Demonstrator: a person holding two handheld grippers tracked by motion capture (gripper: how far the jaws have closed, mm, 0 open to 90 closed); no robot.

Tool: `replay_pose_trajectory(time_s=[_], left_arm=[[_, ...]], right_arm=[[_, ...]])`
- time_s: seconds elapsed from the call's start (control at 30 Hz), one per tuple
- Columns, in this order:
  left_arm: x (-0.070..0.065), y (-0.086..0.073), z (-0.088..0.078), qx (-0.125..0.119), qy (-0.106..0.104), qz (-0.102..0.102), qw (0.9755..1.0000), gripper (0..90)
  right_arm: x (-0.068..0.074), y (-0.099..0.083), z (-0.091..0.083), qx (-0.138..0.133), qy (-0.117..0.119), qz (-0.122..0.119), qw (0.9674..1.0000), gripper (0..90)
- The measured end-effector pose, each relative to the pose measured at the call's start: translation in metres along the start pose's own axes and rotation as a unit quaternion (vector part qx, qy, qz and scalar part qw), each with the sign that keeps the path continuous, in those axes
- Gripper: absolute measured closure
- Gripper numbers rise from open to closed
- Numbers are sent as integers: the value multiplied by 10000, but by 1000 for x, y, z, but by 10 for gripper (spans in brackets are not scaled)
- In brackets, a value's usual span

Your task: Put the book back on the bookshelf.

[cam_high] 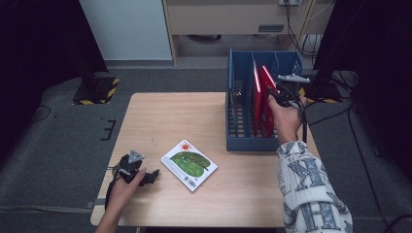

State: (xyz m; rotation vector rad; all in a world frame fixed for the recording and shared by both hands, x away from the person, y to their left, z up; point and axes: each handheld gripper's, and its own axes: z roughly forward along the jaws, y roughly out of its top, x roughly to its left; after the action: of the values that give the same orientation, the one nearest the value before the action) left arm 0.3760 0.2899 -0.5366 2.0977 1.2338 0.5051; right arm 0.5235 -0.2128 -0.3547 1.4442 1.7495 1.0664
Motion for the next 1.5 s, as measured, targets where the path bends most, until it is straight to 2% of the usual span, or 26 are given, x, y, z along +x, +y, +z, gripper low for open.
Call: replay_pose_trajectory(time_s=[0.57,0.73,0.8,1.1,1.5], left_arm=[[0,0,0,2,-5,5,10000,0],[0,0,0,3,-5,7,10000,0],[0,0,0,1,-6,10,10000,0],[0,0,0,-10,-12,-1,10000,0],[-1,0,0,-10,-19,5,10000,0]], right_arm=[[-9,-3,-6,99,67,83,9999,755],[-11,-3,-8,98,152,130,9998,707],[-11,-2,-8,75,259,203,9994,680],[-6,11,-11,-24,300,71,9995,682],[-3,20,-7,158,281,-119,9994,742]])
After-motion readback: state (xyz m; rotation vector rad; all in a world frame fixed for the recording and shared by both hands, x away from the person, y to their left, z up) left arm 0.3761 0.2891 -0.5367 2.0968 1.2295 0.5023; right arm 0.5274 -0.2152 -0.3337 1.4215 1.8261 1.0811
